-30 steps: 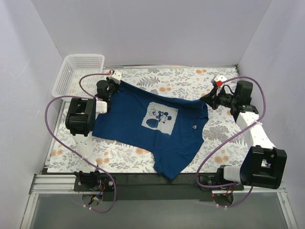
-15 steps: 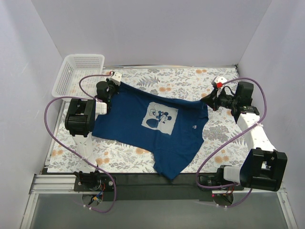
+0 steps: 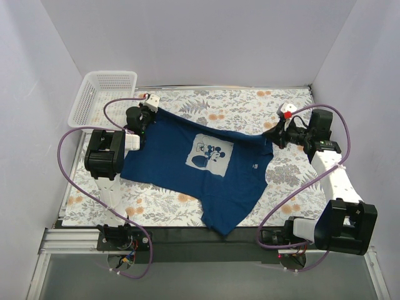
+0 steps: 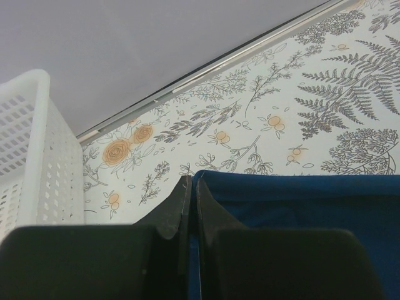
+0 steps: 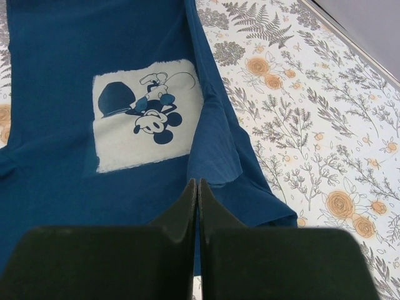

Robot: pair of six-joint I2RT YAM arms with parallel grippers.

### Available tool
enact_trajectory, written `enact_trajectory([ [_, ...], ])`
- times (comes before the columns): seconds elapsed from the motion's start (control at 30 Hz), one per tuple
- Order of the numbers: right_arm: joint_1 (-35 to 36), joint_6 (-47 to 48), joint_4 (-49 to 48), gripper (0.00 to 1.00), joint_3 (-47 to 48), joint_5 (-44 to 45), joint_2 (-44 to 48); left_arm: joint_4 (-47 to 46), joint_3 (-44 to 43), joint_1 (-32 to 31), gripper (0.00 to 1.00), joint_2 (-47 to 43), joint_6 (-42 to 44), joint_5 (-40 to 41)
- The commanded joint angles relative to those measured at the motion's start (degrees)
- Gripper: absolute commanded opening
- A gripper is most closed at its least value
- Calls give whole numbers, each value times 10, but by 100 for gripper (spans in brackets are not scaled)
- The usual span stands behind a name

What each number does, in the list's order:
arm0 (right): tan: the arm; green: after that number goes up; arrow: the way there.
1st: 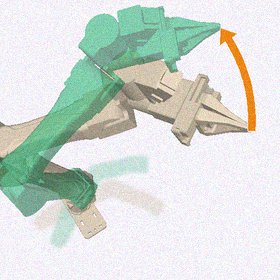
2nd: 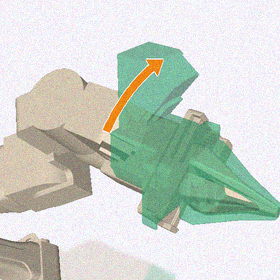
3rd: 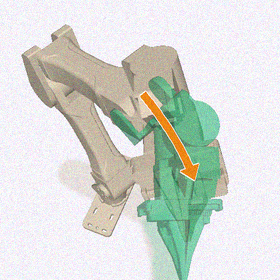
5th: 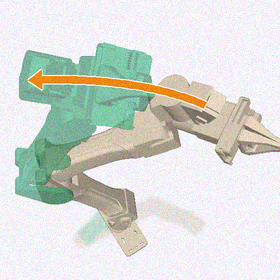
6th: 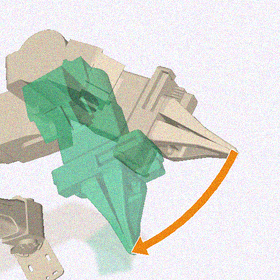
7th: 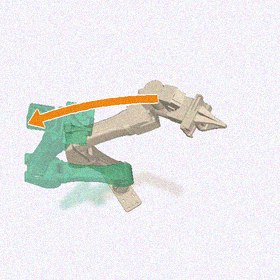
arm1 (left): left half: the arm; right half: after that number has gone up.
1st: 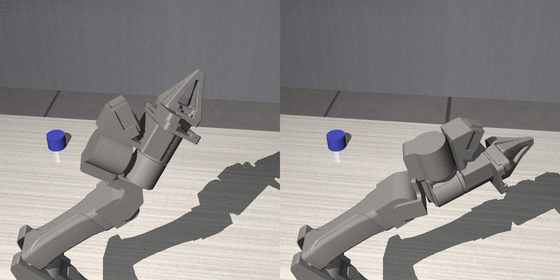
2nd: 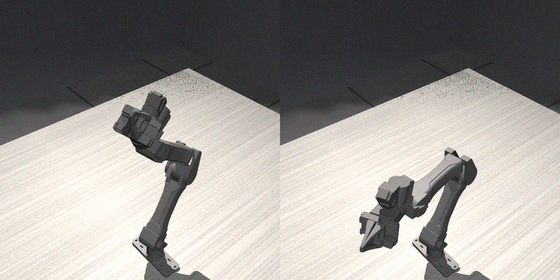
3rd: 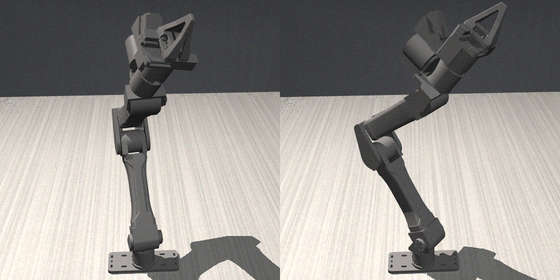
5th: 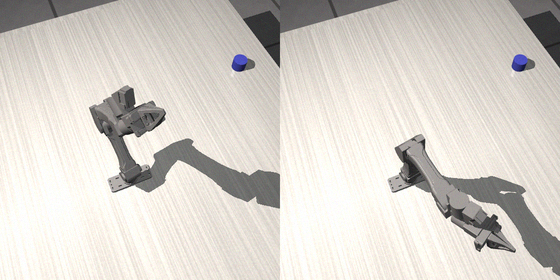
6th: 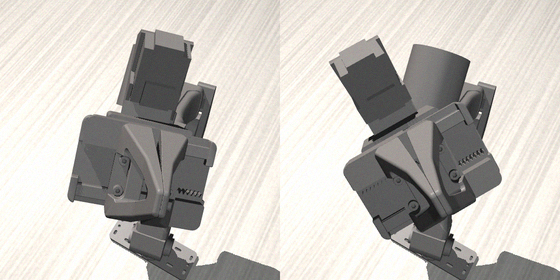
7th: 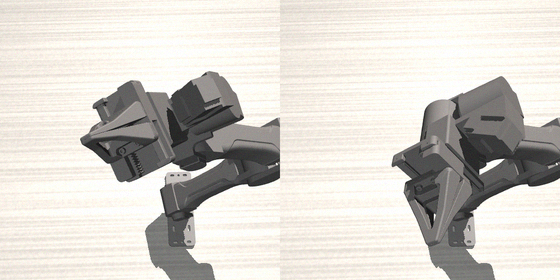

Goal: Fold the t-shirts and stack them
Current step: Fold the tshirt

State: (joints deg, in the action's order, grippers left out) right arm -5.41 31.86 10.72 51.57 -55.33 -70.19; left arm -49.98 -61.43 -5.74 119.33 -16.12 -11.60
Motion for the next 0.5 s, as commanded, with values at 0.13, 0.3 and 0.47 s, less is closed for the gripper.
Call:
enact_trajectory([
  [0.13,-2,23,33,1,-2,-32,23,-8,3,5,0,-49,14,4],
  [0.3,-2,33,47,1,0,-42,25,-5,2,5,0,-48,14,8],
  [0.47,-1,40,54,1,0,-50,29,-4,-1,5,0,-45,19,11],
])
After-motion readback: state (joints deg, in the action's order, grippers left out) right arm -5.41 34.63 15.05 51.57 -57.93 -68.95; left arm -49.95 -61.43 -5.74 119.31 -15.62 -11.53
